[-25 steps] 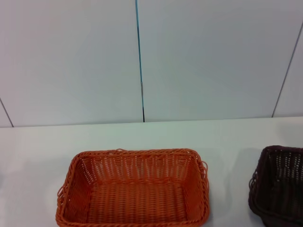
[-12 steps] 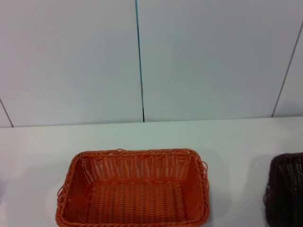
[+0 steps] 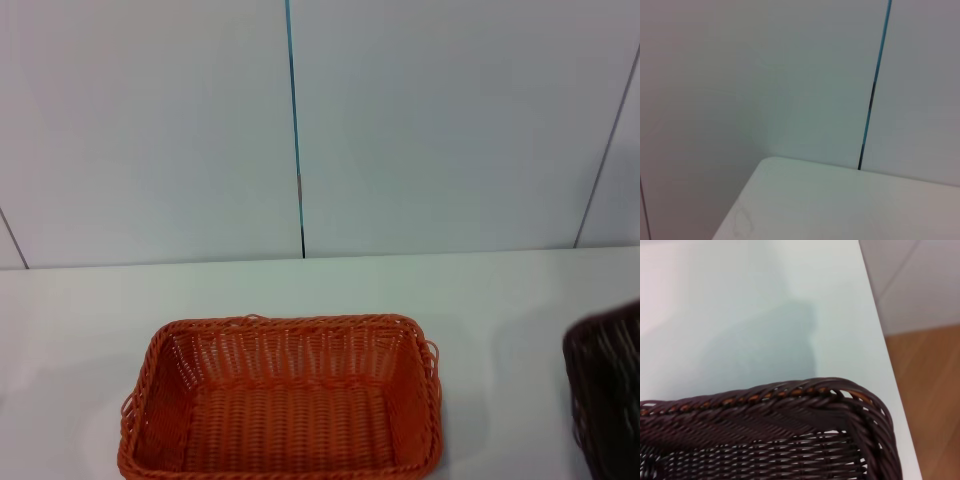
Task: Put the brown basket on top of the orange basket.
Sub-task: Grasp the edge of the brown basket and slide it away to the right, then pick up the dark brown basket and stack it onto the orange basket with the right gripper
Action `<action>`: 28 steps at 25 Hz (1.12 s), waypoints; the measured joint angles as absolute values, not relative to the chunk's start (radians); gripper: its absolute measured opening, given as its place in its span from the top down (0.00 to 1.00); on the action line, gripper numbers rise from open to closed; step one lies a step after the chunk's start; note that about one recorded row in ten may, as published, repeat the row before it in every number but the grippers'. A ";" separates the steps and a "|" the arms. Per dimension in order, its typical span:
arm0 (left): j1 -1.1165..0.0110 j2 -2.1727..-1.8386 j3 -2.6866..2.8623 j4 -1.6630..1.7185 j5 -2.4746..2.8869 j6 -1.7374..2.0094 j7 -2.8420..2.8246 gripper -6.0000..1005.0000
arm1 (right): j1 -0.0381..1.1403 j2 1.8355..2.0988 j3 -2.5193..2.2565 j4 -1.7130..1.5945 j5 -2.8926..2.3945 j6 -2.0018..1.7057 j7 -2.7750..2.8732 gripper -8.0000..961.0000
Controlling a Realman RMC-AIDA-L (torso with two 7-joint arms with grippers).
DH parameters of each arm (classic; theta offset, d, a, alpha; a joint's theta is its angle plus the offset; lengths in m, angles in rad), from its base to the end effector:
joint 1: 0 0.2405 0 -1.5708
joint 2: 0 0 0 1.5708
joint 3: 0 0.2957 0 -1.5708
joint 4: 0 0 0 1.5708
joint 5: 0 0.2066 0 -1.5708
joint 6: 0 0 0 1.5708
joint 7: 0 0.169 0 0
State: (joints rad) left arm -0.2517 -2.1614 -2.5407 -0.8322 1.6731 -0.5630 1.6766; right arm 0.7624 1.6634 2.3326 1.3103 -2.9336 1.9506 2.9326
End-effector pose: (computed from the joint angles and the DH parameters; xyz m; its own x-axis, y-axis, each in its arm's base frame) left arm -0.4635 0.3429 0.0717 0.5227 0.3886 0.7588 0.7537 0.2053 -0.6244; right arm 0.2843 0.4021 0.2411 -0.1221 0.9466 0.2984 0.6708 -0.1429 0.7277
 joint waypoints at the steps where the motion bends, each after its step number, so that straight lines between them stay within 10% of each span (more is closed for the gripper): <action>1: -0.251 -2.161 -2.541 -0.829 1.673 -0.564 1.676 0.14 | 0.779 1.660 2.331 1.311 -2.934 1.954 2.933 0.85; 15: -0.241 -2.161 -2.541 -0.810 1.672 -0.571 1.673 0.15 | 0.981 1.662 2.291 1.297 -2.935 1.963 2.976 0.85; 28: -0.250 -2.160 -2.534 -0.790 1.677 -0.572 1.666 0.15 | 1.219 1.752 2.251 1.290 -2.937 1.956 3.008 0.85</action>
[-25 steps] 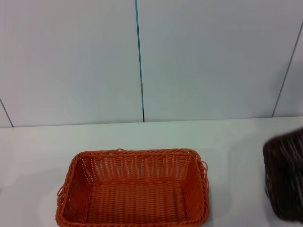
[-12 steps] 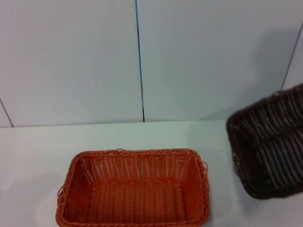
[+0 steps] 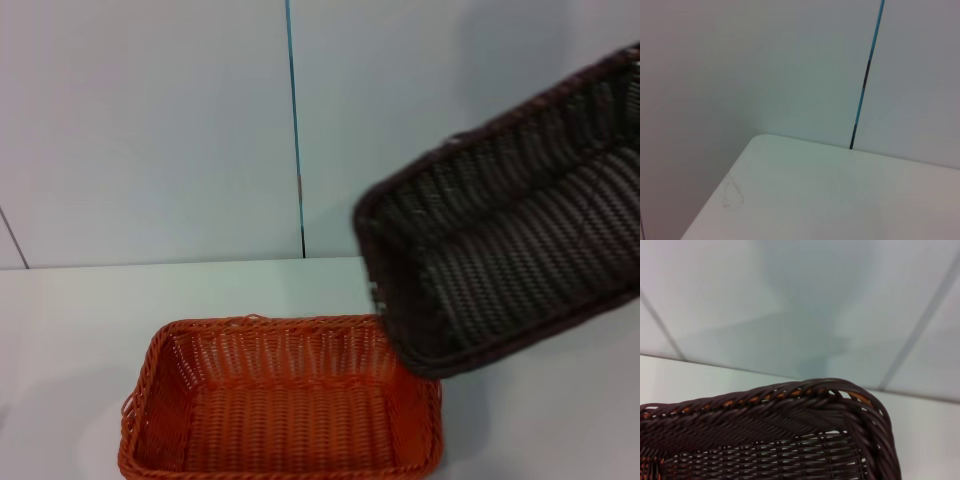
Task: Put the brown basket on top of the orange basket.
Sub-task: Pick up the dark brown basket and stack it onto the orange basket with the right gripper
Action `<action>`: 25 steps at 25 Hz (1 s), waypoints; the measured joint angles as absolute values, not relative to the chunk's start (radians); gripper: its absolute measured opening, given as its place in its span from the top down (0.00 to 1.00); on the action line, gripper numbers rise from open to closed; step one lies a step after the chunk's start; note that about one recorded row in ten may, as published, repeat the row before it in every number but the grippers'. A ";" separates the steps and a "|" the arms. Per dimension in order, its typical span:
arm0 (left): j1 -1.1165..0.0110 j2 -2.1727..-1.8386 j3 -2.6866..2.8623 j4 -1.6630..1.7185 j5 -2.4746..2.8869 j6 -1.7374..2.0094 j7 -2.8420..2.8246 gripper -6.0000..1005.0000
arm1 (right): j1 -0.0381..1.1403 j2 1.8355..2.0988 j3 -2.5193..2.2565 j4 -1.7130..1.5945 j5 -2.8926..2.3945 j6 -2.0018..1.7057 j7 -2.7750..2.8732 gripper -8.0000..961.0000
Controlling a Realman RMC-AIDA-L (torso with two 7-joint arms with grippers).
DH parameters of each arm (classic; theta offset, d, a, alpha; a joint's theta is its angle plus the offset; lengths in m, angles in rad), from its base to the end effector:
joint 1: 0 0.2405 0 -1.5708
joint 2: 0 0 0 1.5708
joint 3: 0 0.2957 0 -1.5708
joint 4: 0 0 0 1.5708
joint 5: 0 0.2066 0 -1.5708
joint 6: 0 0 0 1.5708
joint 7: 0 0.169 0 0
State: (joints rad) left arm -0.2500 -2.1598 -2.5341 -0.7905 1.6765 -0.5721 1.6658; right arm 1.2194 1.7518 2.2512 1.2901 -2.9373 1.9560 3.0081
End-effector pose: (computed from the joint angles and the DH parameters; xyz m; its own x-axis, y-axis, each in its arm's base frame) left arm -0.4674 0.3384 0.0575 0.4885 0.4168 0.7666 0.7744 0.1977 -0.6010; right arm 0.0775 0.4840 0.1881 -0.4806 0.8472 0.2266 0.6724 0.1901 0.7154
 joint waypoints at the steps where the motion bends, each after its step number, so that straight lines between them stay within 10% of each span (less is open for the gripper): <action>1: -0.250 -2.160 -2.534 -0.790 1.677 -0.572 1.666 0.15 | 1.237 1.764 2.249 1.290 -2.937 1.946 3.009 0.85; 10: -0.242 -2.155 -2.534 -0.793 1.679 -0.569 1.667 0.15 | 1.290 1.895 2.272 1.305 -2.939 1.834 3.013 0.85; 16: -0.227 -2.155 -2.534 -0.817 1.679 -0.569 1.666 0.15 | 1.191 2.028 2.340 1.455 -2.940 1.703 3.013 0.85; 25: -0.217 -2.155 -2.535 -0.828 1.680 -0.567 1.666 0.14 | 1.065 2.113 2.210 1.566 -2.933 1.557 3.013 0.85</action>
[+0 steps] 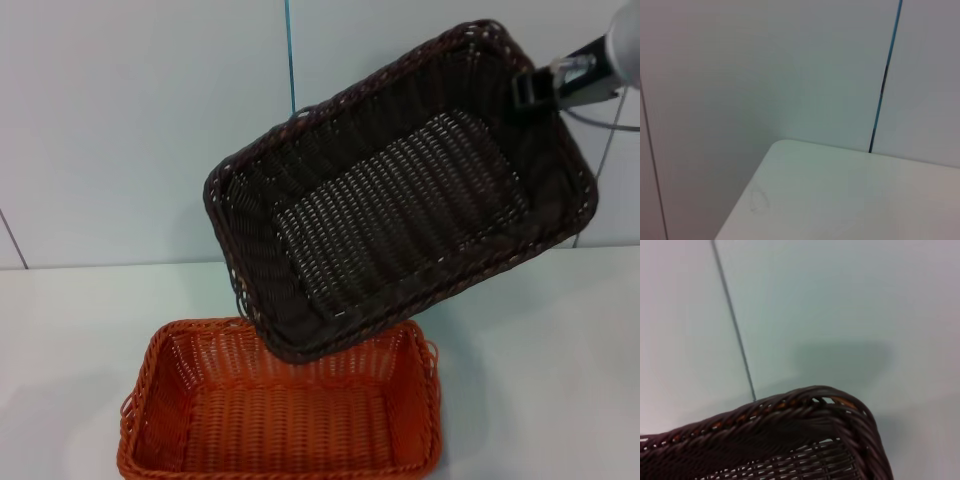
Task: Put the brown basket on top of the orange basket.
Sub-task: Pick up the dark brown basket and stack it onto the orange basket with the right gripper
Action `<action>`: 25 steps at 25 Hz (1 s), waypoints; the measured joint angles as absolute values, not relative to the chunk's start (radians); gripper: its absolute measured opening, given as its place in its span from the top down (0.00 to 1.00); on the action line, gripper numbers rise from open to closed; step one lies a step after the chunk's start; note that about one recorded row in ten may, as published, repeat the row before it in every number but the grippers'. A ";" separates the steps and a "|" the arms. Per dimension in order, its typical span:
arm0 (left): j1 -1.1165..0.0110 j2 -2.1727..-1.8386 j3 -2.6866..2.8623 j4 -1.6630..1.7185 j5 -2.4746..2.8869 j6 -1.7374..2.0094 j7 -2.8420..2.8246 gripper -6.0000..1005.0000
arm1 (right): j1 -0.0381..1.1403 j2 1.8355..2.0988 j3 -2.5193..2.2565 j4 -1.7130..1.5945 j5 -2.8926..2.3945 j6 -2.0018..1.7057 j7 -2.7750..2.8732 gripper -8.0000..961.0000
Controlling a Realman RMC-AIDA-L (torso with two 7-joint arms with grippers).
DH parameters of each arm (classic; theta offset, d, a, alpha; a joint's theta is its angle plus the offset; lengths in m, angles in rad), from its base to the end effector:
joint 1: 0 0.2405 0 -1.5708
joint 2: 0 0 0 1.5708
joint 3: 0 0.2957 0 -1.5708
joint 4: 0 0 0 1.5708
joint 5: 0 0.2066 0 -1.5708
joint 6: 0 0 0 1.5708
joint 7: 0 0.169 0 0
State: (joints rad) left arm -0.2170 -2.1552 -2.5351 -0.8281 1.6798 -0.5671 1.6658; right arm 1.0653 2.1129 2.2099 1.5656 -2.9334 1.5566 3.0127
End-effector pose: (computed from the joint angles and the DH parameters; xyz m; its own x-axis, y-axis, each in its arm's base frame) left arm -0.4756 0.3270 0.0719 0.5073 0.4115 0.7572 0.7484 0.2254 -0.6238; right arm 0.0513 0.4807 0.0844 -0.6520 0.6171 0.4404 0.7153 0.3080 0.6273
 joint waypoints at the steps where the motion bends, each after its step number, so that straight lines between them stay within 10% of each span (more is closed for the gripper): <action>1: -0.215 -2.155 -2.534 -0.830 1.680 -0.566 1.666 0.14 | 1.053 2.116 2.186 1.564 -2.931 1.539 3.014 0.85; 6: -0.206 -2.155 -2.534 -0.835 1.680 -0.565 1.666 0.14 | 1.069 2.095 2.212 1.437 -2.929 1.559 3.015 0.85; 15: -0.198 -2.155 -2.534 -0.860 1.680 -0.565 1.668 0.14 | 1.217 1.923 2.239 1.159 -2.933 1.770 3.009 0.85; 25: -0.202 -2.155 -2.530 -0.860 1.681 -0.563 1.669 0.14 | 1.301 1.961 2.255 1.015 -2.931 1.666 3.008 0.85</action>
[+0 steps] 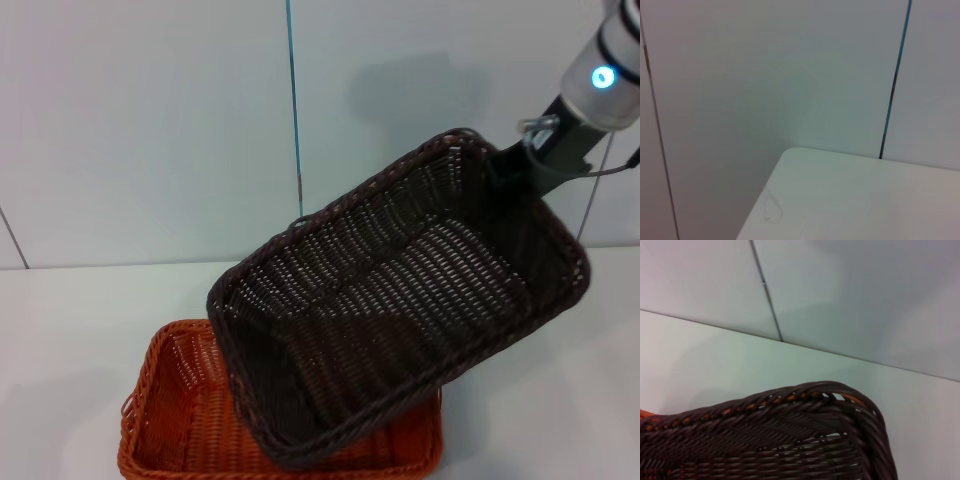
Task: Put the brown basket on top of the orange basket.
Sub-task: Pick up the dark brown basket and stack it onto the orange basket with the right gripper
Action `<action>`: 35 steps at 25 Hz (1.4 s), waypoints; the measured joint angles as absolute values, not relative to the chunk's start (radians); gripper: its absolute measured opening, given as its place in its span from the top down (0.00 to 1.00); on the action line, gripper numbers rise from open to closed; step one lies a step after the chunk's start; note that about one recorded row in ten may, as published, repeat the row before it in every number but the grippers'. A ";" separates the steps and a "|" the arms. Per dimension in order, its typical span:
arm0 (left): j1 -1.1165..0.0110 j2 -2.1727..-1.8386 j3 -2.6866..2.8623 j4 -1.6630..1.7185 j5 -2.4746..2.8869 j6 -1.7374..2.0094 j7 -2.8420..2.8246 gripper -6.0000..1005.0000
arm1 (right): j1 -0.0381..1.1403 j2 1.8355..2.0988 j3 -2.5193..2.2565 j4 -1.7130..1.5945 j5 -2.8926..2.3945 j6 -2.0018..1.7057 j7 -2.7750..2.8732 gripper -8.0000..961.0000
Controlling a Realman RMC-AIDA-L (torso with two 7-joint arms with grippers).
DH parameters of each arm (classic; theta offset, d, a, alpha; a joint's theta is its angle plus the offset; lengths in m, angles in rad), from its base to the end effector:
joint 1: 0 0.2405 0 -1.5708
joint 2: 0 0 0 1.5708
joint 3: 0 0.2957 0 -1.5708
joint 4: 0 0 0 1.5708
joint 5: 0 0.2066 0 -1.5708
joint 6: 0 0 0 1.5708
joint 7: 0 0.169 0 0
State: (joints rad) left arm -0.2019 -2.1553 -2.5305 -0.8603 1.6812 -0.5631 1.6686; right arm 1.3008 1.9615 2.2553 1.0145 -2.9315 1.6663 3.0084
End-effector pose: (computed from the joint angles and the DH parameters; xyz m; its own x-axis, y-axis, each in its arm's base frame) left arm -0.4762 0.3238 0.0810 0.5292 0.4032 0.7466 0.7298 0.2325 -0.6429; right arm 0.0570 0.5065 0.0550 -0.5093 0.8485 0.1433 0.7306 0.3384 0.5931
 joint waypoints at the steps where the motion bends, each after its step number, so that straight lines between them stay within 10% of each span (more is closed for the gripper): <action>1: -0.199 -2.155 -2.528 -0.863 1.681 -0.563 1.669 0.14 | 1.302 1.969 2.257 1.011 -2.932 1.654 3.008 0.85; 18: -0.179 -2.154 -2.530 -0.874 1.710 -0.565 1.666 0.14 | 1.290 2.107 2.240 0.907 -2.925 1.378 3.009 0.85; 35: -0.171 -2.155 -2.528 -0.888 1.711 -0.565 1.666 0.14 | 1.151 2.112 2.099 0.883 -2.769 1.265 3.011 0.85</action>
